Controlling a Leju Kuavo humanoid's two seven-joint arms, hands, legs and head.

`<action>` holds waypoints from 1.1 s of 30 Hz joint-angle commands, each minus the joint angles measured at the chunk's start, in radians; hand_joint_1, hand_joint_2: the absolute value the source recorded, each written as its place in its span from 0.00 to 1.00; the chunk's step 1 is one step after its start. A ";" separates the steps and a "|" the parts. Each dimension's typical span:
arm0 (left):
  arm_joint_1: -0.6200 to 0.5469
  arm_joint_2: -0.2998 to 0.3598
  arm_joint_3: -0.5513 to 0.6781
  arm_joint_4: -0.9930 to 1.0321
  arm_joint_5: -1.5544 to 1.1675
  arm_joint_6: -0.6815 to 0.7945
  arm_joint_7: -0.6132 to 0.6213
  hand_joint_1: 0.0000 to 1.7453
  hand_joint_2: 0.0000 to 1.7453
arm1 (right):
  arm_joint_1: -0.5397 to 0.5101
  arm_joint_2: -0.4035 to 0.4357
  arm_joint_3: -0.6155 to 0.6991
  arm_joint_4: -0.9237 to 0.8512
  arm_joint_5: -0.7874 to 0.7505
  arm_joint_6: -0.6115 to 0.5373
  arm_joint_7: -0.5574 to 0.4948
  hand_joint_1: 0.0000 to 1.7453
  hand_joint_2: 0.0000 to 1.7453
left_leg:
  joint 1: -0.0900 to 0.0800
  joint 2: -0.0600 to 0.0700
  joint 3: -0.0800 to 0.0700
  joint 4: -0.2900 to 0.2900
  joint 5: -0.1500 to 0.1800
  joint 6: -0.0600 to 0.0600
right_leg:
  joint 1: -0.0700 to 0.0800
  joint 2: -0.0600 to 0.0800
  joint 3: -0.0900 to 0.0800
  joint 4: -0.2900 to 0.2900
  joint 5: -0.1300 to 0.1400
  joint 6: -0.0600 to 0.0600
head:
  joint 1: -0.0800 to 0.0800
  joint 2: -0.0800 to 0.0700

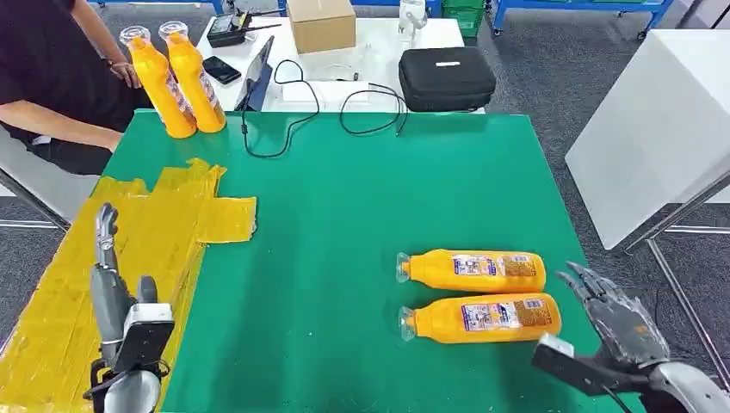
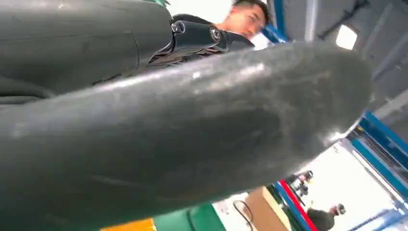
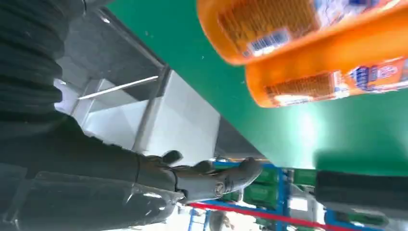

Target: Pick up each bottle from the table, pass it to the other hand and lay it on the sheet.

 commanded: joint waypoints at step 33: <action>-0.089 0.021 -0.047 0.113 -0.005 -0.009 0.009 0.00 0.00 | -0.454 0.169 0.416 0.600 0.096 -0.028 -0.024 0.00 1.00 | 0.001 -0.005 0.000 0.000 0.002 0.000 | 0.001 -0.003 0.003 -0.001 0.001 0.001 | 0.000 0.000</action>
